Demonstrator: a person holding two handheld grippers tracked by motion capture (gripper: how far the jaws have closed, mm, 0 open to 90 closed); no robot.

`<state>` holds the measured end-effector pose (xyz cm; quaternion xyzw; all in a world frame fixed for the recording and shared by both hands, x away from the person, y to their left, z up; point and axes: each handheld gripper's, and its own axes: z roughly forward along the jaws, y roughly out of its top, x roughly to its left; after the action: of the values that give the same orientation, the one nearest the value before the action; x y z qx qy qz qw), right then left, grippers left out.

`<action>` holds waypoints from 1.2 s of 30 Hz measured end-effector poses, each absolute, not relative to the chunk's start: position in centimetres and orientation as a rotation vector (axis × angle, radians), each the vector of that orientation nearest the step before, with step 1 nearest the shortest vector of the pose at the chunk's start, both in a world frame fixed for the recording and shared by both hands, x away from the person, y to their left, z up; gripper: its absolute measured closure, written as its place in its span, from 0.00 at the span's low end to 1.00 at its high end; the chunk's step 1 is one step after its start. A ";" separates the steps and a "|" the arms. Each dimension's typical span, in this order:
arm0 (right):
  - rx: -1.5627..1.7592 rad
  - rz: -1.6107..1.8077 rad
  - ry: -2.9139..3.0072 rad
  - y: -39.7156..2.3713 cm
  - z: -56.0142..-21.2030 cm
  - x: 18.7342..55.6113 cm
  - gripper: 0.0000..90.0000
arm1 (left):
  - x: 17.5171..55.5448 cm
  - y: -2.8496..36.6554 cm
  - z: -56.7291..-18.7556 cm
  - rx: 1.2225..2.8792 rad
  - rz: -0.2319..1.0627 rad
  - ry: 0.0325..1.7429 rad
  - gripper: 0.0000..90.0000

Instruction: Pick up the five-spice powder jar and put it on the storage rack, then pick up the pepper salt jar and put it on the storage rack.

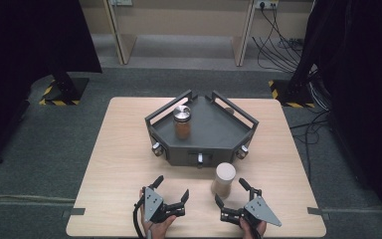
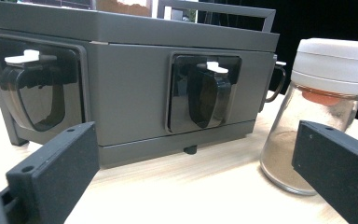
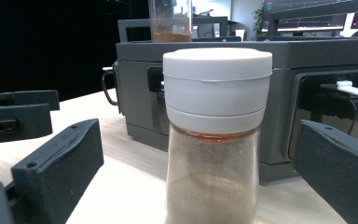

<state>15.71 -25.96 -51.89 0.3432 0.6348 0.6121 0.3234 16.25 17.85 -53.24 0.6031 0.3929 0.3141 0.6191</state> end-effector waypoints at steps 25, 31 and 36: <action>0.918 1.625 1.657 -26.2 -52.0 15.8 0.02 | 16.0 17.2 -53.1 1.431 0.771 0.865 0.00; 0.909 1.621 1.658 -26.1 -52.0 15.8 0.02 | 16.0 17.2 -53.1 1.431 0.771 0.860 0.00; 0.916 1.618 1.660 -26.1 -52.0 15.8 0.02 | 16.0 17.2 -53.0 1.433 0.766 0.863 0.00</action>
<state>15.78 -26.11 -52.03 0.3482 0.6311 0.6154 0.3190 16.04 17.21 -53.05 0.6196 0.3731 0.3313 0.6059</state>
